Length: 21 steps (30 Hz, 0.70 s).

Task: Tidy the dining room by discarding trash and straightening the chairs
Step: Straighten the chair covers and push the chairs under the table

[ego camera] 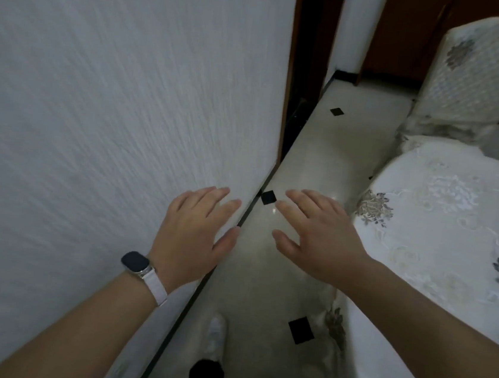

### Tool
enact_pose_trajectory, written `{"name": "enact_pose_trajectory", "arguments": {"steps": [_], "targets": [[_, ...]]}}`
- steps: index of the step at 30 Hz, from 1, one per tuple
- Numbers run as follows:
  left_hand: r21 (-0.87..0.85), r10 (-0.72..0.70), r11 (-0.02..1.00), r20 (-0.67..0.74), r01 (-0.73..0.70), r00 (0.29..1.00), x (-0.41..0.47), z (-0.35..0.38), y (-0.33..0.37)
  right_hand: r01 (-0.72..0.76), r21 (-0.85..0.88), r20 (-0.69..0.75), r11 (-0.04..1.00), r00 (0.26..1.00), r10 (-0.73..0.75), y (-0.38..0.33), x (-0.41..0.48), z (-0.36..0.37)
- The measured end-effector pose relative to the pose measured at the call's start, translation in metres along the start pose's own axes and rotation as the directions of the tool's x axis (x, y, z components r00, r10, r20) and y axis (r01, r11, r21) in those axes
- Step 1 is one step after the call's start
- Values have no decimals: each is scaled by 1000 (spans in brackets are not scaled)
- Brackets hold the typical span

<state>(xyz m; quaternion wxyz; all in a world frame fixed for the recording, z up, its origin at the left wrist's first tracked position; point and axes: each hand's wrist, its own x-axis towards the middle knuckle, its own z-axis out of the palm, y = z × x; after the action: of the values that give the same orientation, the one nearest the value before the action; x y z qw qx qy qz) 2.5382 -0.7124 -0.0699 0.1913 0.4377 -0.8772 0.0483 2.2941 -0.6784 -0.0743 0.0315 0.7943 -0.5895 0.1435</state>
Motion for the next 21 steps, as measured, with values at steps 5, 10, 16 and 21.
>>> {"name": "enact_pose_trajectory", "arguments": {"steps": [5,10,16,21], "targets": [[-106,65,992,-22,-66,998,72,40,-57,-121,-59,33,991,992,123,19,68,15],[-219,136,965,-54,-144,989,151,66,-97,-219,-122,-28,968,976,217,37,136,15],[-304,228,922,-75,-240,971,239,99,-113,-369,-153,-73,917,929,362,78,174,14],[-329,318,891,-39,-313,947,311,140,-110,-433,-158,-92,887,901,423,143,195,28]]}}
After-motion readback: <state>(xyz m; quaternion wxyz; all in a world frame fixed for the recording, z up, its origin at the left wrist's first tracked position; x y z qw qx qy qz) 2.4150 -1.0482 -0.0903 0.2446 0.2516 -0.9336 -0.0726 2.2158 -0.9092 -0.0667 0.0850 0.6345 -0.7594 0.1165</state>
